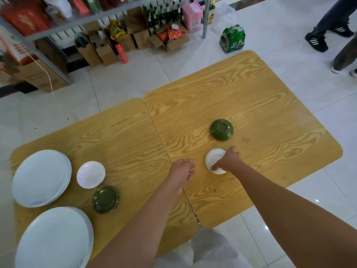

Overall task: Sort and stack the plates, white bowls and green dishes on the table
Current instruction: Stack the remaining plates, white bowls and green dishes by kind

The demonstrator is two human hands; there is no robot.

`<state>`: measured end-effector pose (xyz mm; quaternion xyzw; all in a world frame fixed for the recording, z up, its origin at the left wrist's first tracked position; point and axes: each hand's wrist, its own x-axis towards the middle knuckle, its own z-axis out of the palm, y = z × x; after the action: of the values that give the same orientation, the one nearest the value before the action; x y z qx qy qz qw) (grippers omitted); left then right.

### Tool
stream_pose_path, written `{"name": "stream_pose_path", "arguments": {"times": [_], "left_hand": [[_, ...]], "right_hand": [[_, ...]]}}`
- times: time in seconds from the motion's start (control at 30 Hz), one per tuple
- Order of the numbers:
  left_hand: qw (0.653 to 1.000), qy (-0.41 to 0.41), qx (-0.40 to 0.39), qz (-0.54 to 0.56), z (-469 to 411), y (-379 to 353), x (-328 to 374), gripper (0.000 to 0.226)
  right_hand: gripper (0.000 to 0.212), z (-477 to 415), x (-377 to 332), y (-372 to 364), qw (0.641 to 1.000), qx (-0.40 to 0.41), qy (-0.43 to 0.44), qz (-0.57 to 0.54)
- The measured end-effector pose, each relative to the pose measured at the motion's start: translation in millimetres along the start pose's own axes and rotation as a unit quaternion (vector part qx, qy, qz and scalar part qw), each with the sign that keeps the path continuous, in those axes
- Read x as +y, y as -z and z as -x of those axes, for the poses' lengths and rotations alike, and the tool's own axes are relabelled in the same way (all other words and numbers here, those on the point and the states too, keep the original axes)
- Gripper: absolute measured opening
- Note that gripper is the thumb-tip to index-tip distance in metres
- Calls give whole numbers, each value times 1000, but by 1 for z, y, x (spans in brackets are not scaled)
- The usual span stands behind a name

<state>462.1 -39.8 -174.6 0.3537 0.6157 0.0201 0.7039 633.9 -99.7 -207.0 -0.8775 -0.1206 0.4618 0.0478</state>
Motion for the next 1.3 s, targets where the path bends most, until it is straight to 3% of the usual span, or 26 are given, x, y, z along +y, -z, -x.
{"name": "stream_pose_path", "arguments": {"times": [0.07, 0.2, 0.3, 0.5, 0.73, 0.93, 1.3], "left_hand": [[1000, -3, 7, 6, 4, 13, 0, 19], [999, -7, 35, 29, 15, 54, -2, 11], [997, -19, 59, 44, 23, 91, -8, 11], [992, -10, 91, 85, 42, 166, -25, 13], [985, -10, 98, 144, 60, 222, -45, 17], [978, -16, 98, 182, 63, 250, -51, 13], [968, -16, 114, 222, 72, 304, -32, 28]], "right_hand": [[120, 12, -8, -14, 999, -14, 46, -23], [54, 39, -29, -43, 980, -1, 199, -29], [25, 66, -48, -65, 962, -26, 265, -60], [51, 100, -84, -110, 963, -13, 264, -59], [16, 111, -101, -156, 951, 98, 287, 56], [38, 125, -115, -168, 952, 92, 290, 16], [36, 147, -195, -211, 909, 79, 407, 50]]}}
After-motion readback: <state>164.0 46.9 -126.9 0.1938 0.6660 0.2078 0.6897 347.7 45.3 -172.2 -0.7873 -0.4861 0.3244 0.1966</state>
